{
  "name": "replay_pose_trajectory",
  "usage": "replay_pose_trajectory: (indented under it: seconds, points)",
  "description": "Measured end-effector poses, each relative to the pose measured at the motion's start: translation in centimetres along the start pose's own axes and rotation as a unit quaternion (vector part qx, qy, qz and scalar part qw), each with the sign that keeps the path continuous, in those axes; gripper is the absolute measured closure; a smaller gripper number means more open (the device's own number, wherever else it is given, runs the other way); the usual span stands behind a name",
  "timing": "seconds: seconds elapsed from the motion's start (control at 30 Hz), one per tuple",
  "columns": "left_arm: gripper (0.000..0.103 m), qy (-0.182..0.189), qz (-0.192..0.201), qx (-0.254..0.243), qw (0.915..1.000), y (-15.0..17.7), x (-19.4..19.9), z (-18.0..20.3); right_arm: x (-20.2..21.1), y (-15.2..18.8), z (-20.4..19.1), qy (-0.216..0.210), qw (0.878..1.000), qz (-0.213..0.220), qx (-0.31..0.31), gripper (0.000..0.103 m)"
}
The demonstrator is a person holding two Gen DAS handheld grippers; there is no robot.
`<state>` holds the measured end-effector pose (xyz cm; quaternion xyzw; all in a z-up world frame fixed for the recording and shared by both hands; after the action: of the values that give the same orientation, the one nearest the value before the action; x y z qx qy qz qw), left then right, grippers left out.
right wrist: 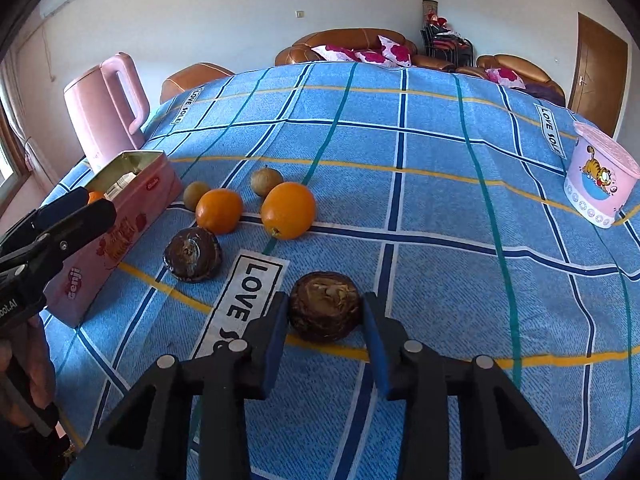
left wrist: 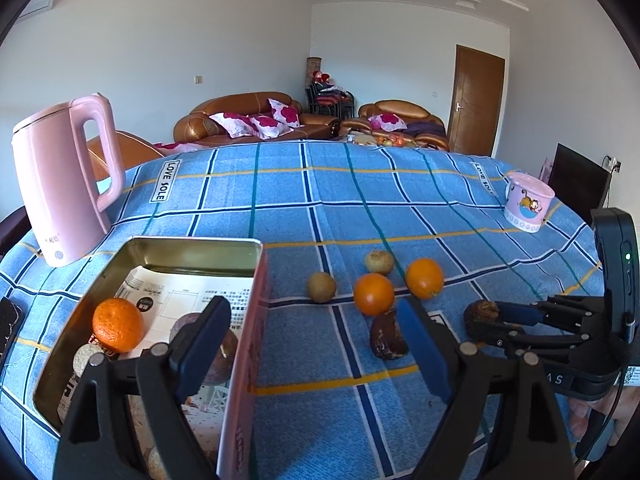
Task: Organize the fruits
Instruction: 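Grasp a dark brown round cake with the right gripper while the left gripper approaches an orange, then close the left gripper on the orange and lift it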
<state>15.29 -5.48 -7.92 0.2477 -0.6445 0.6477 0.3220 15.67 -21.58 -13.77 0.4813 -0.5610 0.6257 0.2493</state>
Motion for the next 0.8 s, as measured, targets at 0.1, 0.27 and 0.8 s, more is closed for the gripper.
replay_pose_trajectory:
  seconds: [0.1, 0.27, 0.8]
  points:
    - [0.015, 0.002, -0.001, -0.007, 1.0000, -0.3, -0.1, 0.5, 0.1, -0.1, 0.0, -0.001, 1.000, 0.002, 0.002, 0.065]
    - [0.019, 0.006, -0.015, -0.017, 0.9997, -1.2, -1.5, 1.6, 1.3, -1.1, 0.1, 0.016, 0.999, 0.029, -0.003, 0.065]
    - [0.059, 0.064, -0.109, -0.024, 0.9917, -1.2, -7.4, 5.0, 0.7, -3.5, 1.9, 0.044, 0.997, 0.048, -0.031, 0.065]
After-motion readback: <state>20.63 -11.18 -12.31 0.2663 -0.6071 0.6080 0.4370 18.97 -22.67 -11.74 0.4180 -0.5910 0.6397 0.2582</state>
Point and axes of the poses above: each gripper's, at about its wrist camera, not at the fingertips, and x roughly against the way its jaws point, z to its right, y to its underside, the point moved 8 cm from there along -x, roughly the way its jaws point, and after that the axes turned 13 degrees about -z, right-handed, at the moved point
